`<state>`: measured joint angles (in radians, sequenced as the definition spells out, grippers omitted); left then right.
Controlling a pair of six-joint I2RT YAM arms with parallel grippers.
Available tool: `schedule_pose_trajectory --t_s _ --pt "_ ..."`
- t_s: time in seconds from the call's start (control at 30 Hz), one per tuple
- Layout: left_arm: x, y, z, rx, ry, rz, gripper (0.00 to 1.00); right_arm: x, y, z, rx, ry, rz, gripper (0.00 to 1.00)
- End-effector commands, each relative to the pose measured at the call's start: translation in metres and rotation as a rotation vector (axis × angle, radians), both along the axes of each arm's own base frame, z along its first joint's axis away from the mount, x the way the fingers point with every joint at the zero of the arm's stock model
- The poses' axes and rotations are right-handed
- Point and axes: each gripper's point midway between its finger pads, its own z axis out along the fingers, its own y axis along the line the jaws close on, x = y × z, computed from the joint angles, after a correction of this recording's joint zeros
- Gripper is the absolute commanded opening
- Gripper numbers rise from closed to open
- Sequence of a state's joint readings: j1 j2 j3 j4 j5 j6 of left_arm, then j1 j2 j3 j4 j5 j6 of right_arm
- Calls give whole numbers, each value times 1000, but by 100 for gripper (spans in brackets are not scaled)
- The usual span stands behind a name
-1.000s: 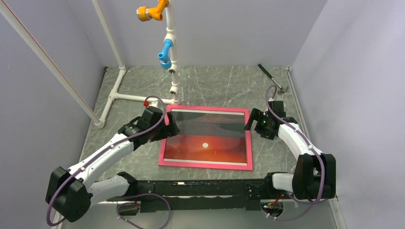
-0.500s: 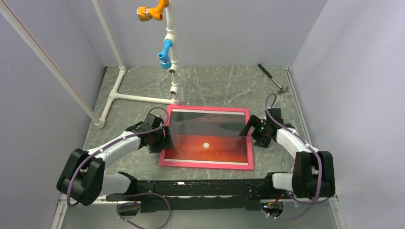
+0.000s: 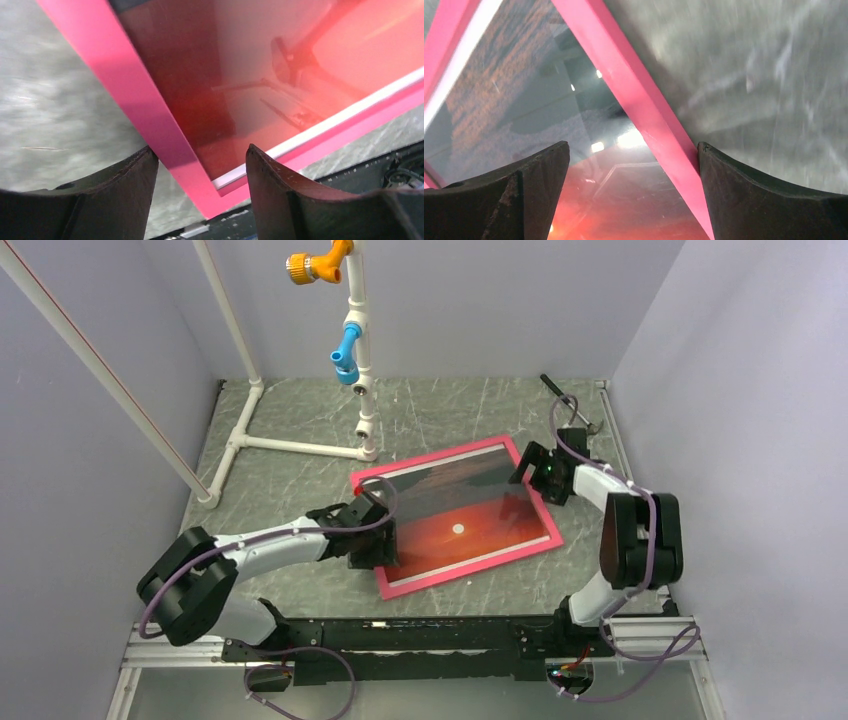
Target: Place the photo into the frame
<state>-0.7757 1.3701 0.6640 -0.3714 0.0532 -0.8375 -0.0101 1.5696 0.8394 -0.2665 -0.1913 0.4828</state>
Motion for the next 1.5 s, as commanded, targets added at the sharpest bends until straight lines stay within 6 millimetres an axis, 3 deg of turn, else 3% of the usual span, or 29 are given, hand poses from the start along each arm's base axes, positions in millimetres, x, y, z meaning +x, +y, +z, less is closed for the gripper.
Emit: schedule_pose_trajectory --t_s 0.0,0.2,0.33,0.5,0.6,0.7,0.77,0.83,0.97,1.1,1.27,1.47 --pt "-13 -86 33 -239 12 -76 68 34 45 29 143 -31 120 98" --pt "-44 -135 38 -281 8 -154 68 74 53 19 111 -21 166 100" --pt "-69 -155 38 -247 10 -233 75 89 51 -4 41 29 174 100" --pt "-96 -146 37 -137 7 -315 95 105 27 -5 -90 43 117 100" --pt "-98 -129 46 -105 -21 -332 99 111 16 14 -152 13 102 100" --pt "-95 -116 65 -128 -71 -365 99 105 13 39 -168 -12 102 100" --pt "-84 -112 80 -156 -120 -388 99 93 16 60 -146 -43 106 100" --pt "-73 -105 93 -152 -147 -402 99 73 23 64 -103 -48 125 100" --pt "-42 -88 112 -184 -208 -373 100 23 33 54 -31 -13 161 100" --pt "1 -57 118 -181 -246 -277 99 -23 29 47 -24 8 154 100" --pt "54 -14 110 -106 -273 -164 99 -61 21 50 -5 24 141 100" --pt "106 35 75 -24 -235 -15 100 -97 10 39 -2 38 54 100"
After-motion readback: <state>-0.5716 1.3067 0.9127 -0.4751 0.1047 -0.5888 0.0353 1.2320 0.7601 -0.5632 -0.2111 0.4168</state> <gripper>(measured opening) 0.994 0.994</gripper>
